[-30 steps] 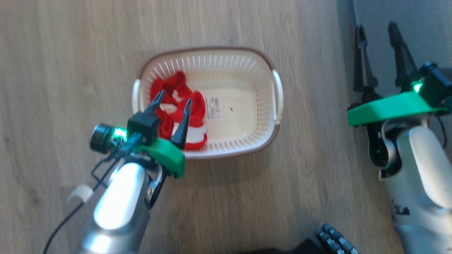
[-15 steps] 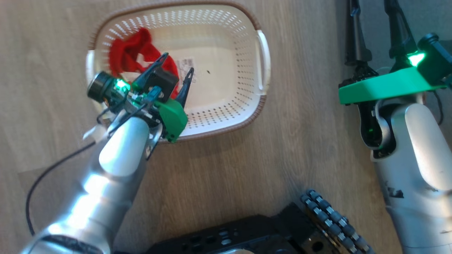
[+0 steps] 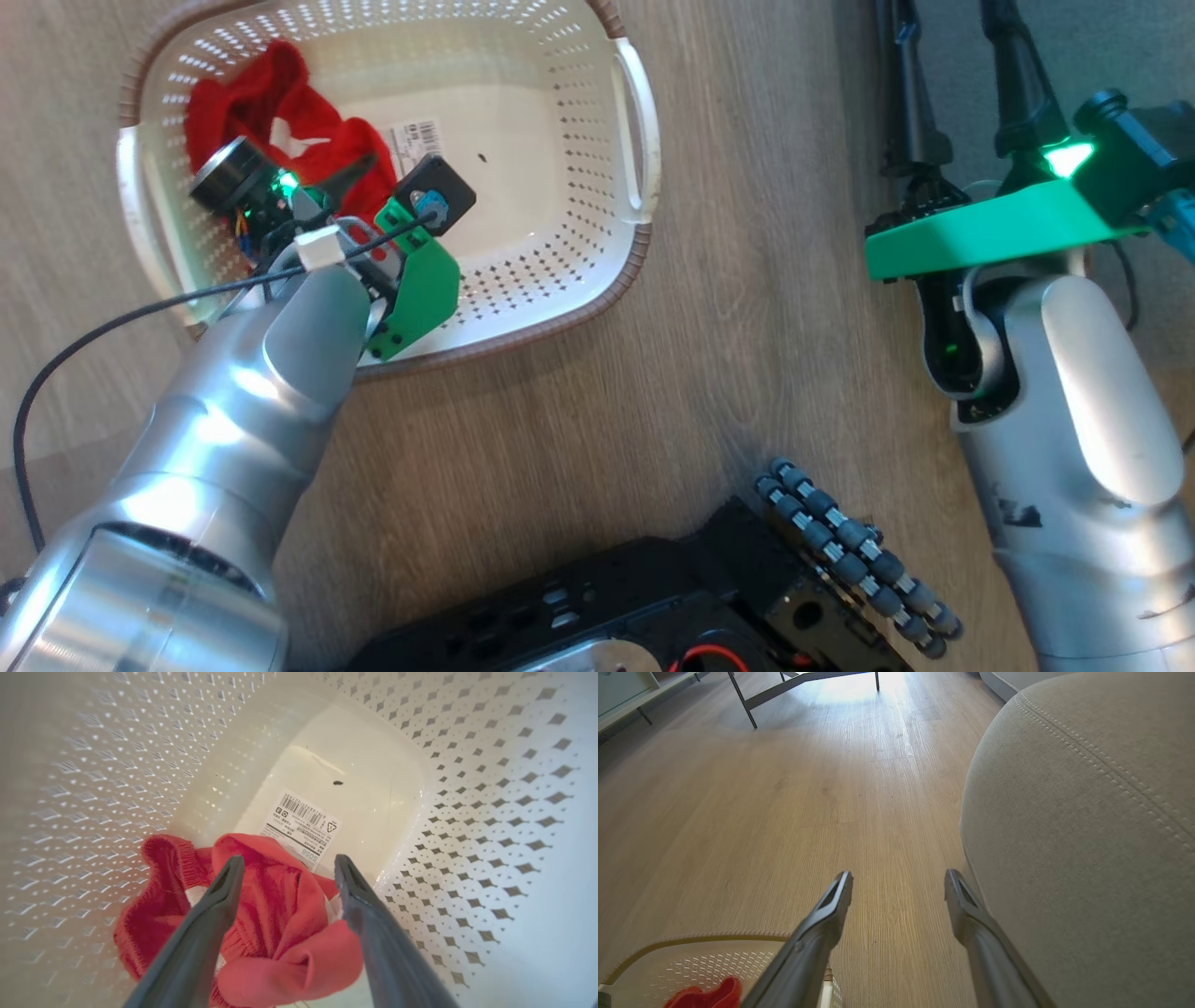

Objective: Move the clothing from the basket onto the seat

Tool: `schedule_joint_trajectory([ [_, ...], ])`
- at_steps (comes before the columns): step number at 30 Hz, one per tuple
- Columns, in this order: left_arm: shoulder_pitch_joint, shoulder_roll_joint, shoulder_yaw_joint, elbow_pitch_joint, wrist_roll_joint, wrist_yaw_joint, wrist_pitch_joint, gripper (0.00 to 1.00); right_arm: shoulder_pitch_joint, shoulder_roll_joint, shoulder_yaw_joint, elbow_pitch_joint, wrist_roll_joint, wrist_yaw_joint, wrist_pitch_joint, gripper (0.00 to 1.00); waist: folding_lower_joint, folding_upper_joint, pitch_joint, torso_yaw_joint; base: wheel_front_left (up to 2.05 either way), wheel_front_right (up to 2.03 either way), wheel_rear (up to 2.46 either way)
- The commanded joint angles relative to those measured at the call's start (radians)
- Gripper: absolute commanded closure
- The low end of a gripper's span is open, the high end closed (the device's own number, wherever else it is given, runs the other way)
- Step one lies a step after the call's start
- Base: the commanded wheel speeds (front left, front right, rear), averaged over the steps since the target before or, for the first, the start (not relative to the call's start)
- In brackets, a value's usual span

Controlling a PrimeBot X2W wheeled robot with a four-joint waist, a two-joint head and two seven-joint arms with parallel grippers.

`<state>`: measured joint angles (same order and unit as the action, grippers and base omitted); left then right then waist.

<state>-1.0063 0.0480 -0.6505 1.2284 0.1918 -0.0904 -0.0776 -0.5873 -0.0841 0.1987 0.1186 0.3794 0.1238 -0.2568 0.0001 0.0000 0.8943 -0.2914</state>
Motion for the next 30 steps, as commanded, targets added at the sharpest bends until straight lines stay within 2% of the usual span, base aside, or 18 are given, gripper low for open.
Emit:
schedule_joint_trajectory([
  [1,0.002,0.007,0.003,-0.001,0.009,0.005,0.016,0.0,0.022,0.013,0.015,-0.023,0.008,0.007,-0.005,0.0,-0.0001,0.0,0.008,-0.009,0.0,0.0,0.0],
  [13,-0.046,0.019,-0.072,0.05,0.063,0.066,0.195,0.0,0.021,0.03,0.019,-0.022,0.025,0.007,-0.005,0.0,-0.0001,0.0,0.045,-0.042,0.0,0.0,0.0],
  [26,-0.066,0.04,-0.167,0.06,0.111,0.004,0.368,0.0,0.015,0.034,0.022,-0.02,0.048,0.007,-0.005,0.0,-0.0001,0.0,0.052,-0.036,0.0,0.0,0.0],
  [27,-0.066,0.039,-0.169,0.061,0.108,0.0,0.378,0.04,0.015,0.034,0.022,-0.02,0.049,0.007,-0.005,0.0,-0.0001,0.0,0.052,-0.035,0.0,0.0,0.0],
  [28,-0.066,0.038,-0.169,0.061,0.104,-0.003,0.387,0.26,0.014,0.034,0.021,-0.02,0.049,0.007,-0.005,0.0,-0.0001,0.0,0.051,-0.034,0.0,0.0,0.0],
  [29,-0.066,0.037,-0.17,0.061,0.1,-0.005,0.393,0.56,0.014,0.034,0.02,-0.02,0.048,0.007,-0.005,0.0,-0.0001,0.0,0.05,-0.033,0.0,0.0,0.0],
  [30,-0.065,0.036,-0.172,0.061,0.098,-0.007,0.397,1.0,0.013,0.034,0.02,-0.019,0.048,0.007,-0.005,0.0,-0.0001,0.0,0.05,-0.032,0.0,0.0,0.0],
])
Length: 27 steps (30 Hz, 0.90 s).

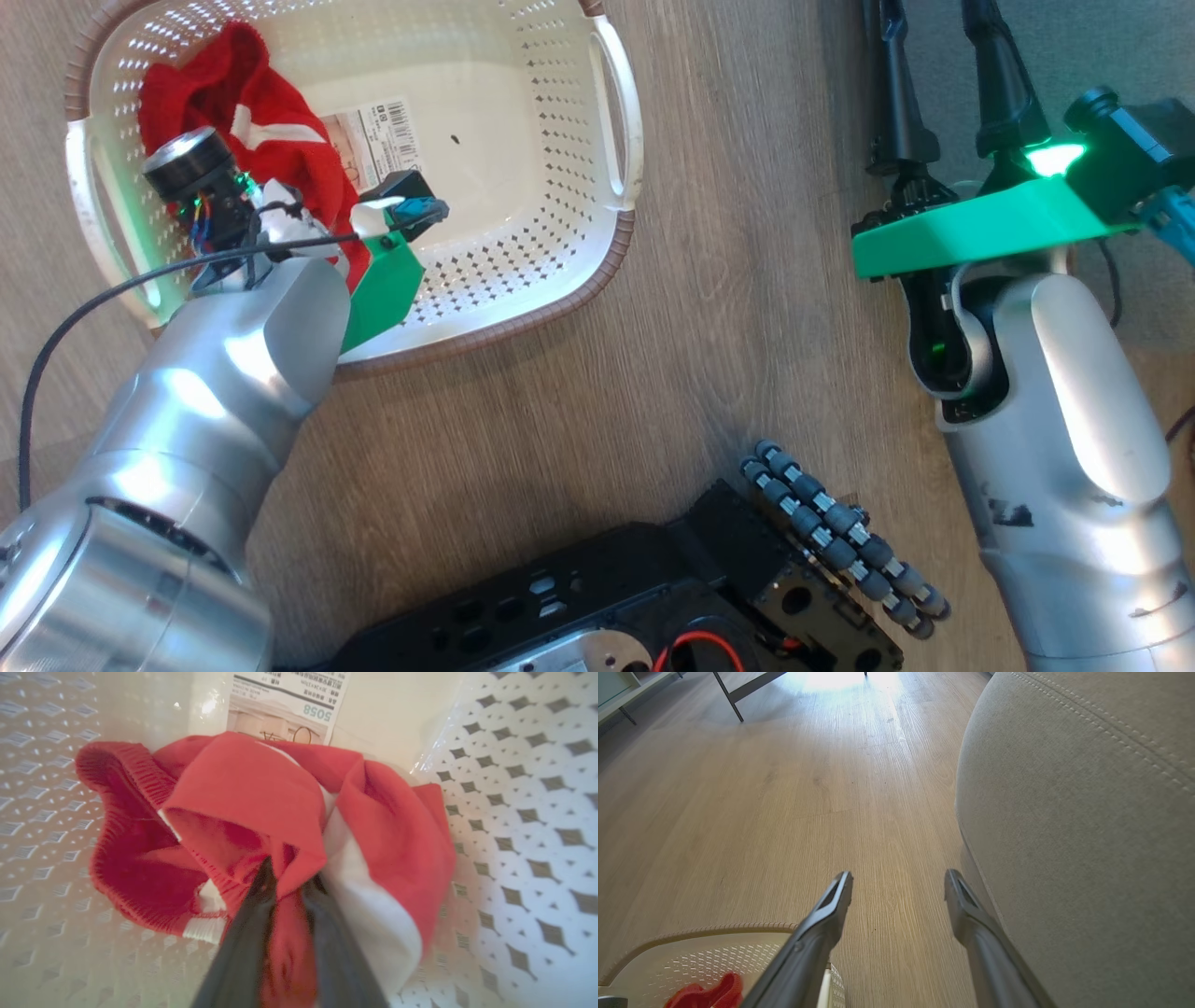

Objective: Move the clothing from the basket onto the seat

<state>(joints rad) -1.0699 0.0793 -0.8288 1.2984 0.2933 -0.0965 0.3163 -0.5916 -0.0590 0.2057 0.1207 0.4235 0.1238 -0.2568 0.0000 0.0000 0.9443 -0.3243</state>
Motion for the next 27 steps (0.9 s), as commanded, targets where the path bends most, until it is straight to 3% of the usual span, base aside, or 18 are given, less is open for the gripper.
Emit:
schedule_joint_trajectory([
  [1,-0.001,0.003,0.005,-0.009,-0.007,-0.002,0.008,1.0,0.017,0.009,0.012,-0.021,0.003,0.007,-0.005,0.0,0.0,0.0,-0.001,0.002,0.0,0.0,0.0],
  [10,0.019,-0.017,0.009,-0.014,-0.052,-0.001,-0.035,1.0,0.009,0.009,-0.001,-0.011,-0.011,0.007,-0.005,0.0,0.0,0.0,-0.037,0.023,0.0,0.0,0.0],
  [17,0.071,-0.028,0.061,-0.054,-0.162,0.024,-0.198,1.0,0.012,-0.008,-0.014,0.002,-0.03,0.007,-0.005,0.0,0.0,0.0,-0.125,0.069,0.0,0.0,0.0],
  [27,0.165,-0.029,0.074,-0.195,-0.378,0.004,-0.384,1.0,0.052,-0.058,-0.025,0.029,-0.045,0.007,-0.005,0.0,0.0,0.0,-0.283,0.159,0.0,0.0,0.0],
])
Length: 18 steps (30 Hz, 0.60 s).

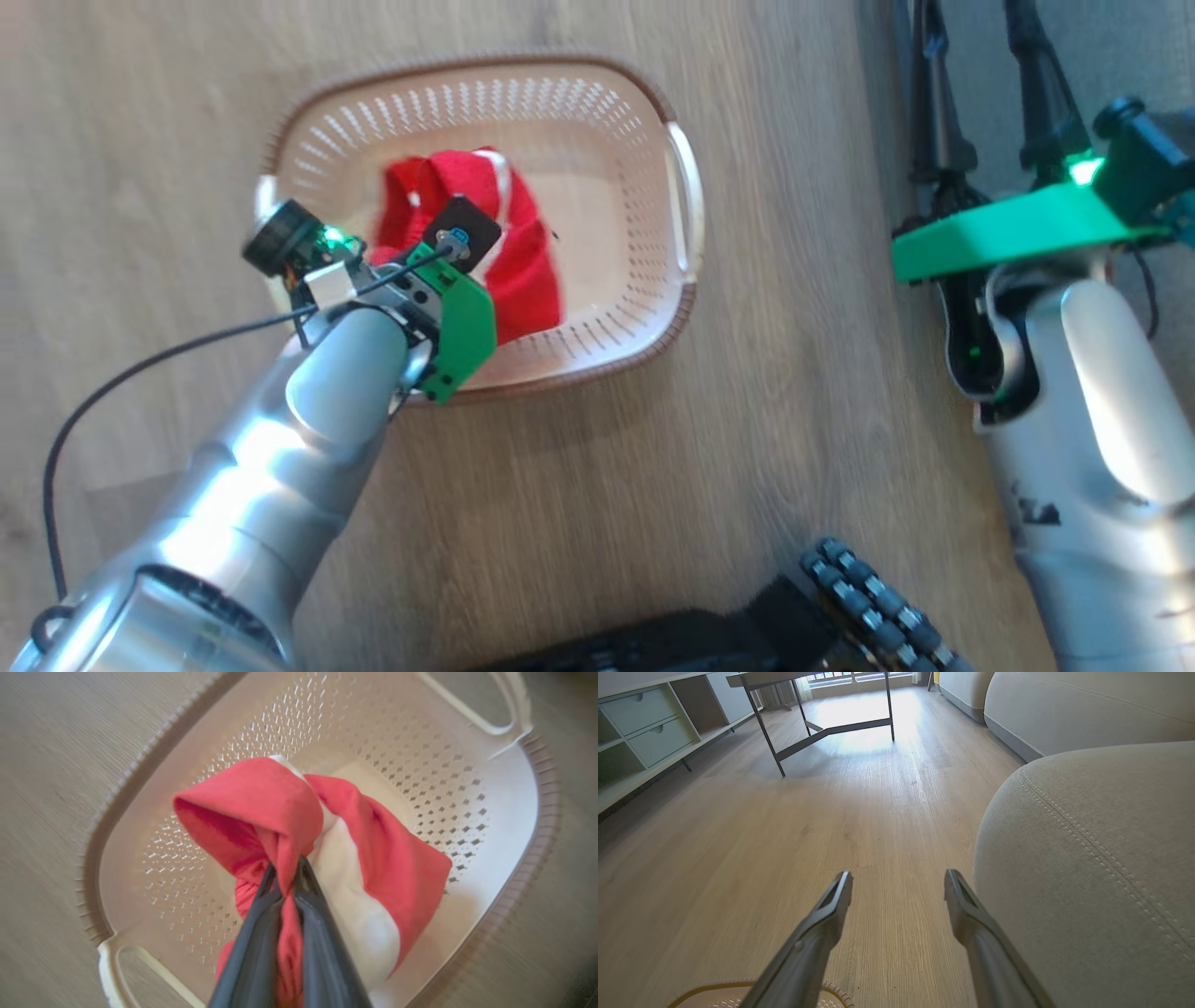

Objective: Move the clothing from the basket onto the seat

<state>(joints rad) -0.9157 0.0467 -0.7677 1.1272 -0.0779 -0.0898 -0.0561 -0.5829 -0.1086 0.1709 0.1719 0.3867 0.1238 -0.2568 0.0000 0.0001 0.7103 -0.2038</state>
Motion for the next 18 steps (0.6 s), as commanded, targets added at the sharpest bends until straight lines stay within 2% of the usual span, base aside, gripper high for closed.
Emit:
schedule_joint_trajectory([
  [1,0.018,0.004,0.005,-0.038,-0.028,-0.003,-0.022,1.0,0.049,-0.011,0.011,-0.02,-0.009,0.007,-0.005,0.0,0.0,-0.0001,-0.064,0.046,0.0,0.0,0.0],
  [5,0.046,0.004,-0.029,-0.085,-0.109,0.01,-0.061,1.0,0.069,-0.024,0.015,-0.007,-0.012,0.007,-0.005,0.0,0.0,-0.0001,-0.133,0.073,0.0,0.0,0.0],
  [18,0.137,0.004,-0.127,-0.258,-0.383,0.117,-0.146,1.0,0.159,-0.043,0.027,0.053,-0.011,0.007,-0.005,0.0,0.0,-0.0001,-0.367,0.135,0.0,0.0,0.0],
])
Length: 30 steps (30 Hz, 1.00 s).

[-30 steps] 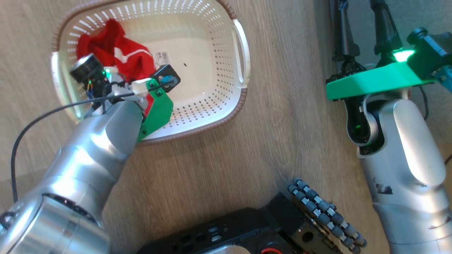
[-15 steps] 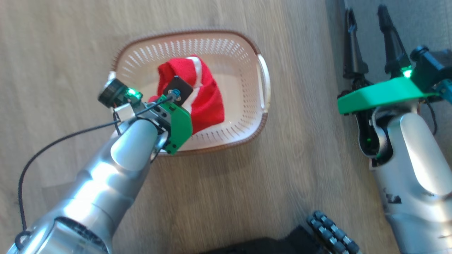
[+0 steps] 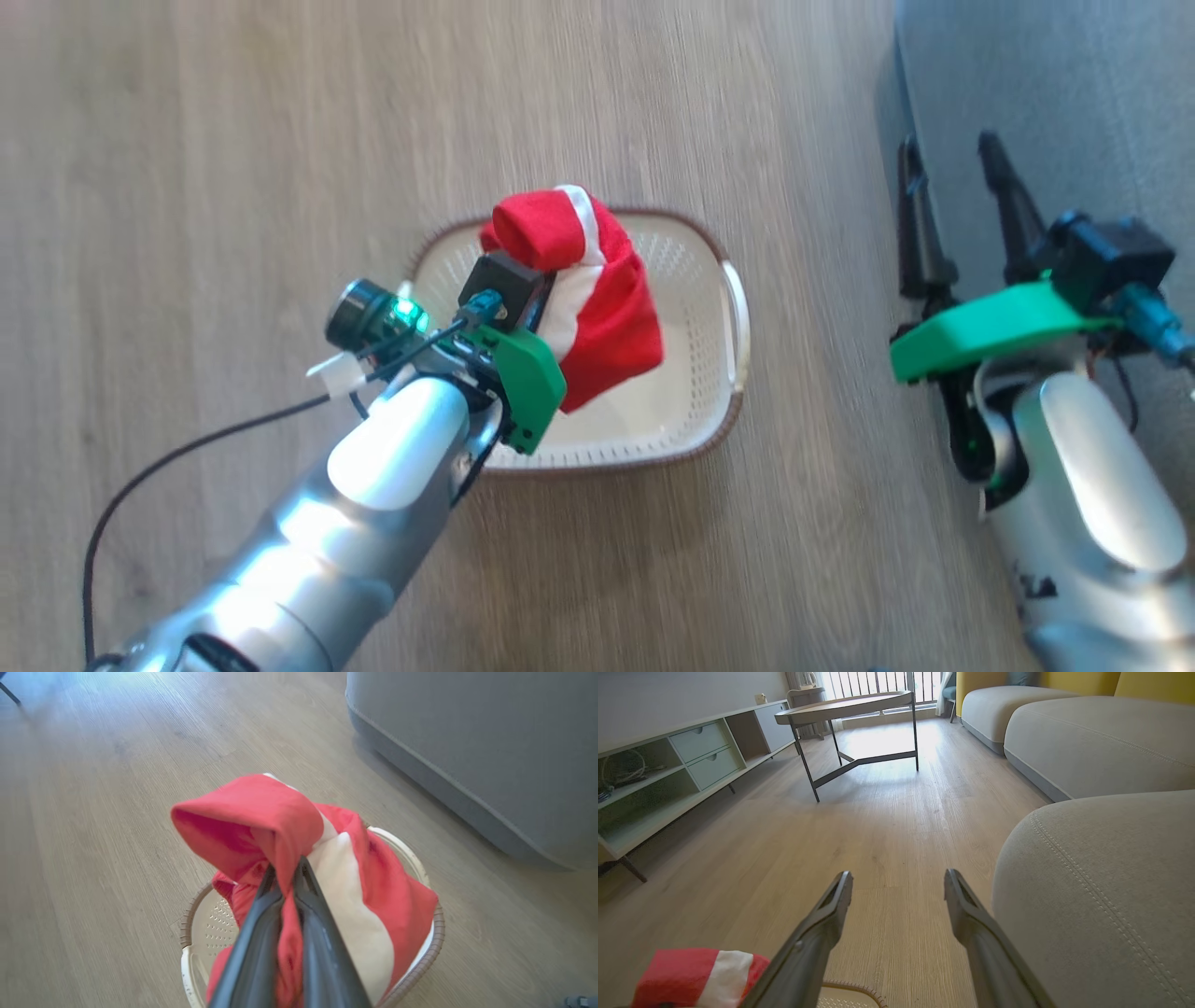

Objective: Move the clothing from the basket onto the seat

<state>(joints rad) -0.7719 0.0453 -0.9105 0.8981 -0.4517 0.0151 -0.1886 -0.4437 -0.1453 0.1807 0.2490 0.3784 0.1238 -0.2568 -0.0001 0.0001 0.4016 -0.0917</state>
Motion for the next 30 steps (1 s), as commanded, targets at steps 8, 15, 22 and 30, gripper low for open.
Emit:
schedule_joint_trajectory([
  [8,0.025,0.005,0.0,-0.086,-0.108,0.041,-0.051,1.0,0.09,-0.002,0.007,-0.006,-0.003,0.007,-0.005,0.0,0.0001,-0.0001,-0.169,0.053,0.0,0.0,0.0],
  [15,0.038,0.005,0.013,-0.143,-0.148,0.057,-0.068,1.0,0.152,0.015,0.01,0.013,-0.009,0.007,-0.005,0.0,0.0001,-0.0001,-0.26,0.069,0.0,0.0,0.0],
  [22,0.051,0.008,0.042,-0.219,-0.154,0.068,-0.072,1.0,0.194,0.025,0.02,0.028,-0.009,0.007,-0.005,0.0,0.0001,-0.0001,-0.327,0.068,0.0,0.0,0.0],
  [30,0.024,0.034,0.062,-0.34,-0.145,0.085,-0.067,1.0,0.237,0.033,0.027,0.037,-0.012,0.007,-0.005,0.0,0.0001,-0.0001,-0.371,0.068,0.0,0.0,0.0],
])
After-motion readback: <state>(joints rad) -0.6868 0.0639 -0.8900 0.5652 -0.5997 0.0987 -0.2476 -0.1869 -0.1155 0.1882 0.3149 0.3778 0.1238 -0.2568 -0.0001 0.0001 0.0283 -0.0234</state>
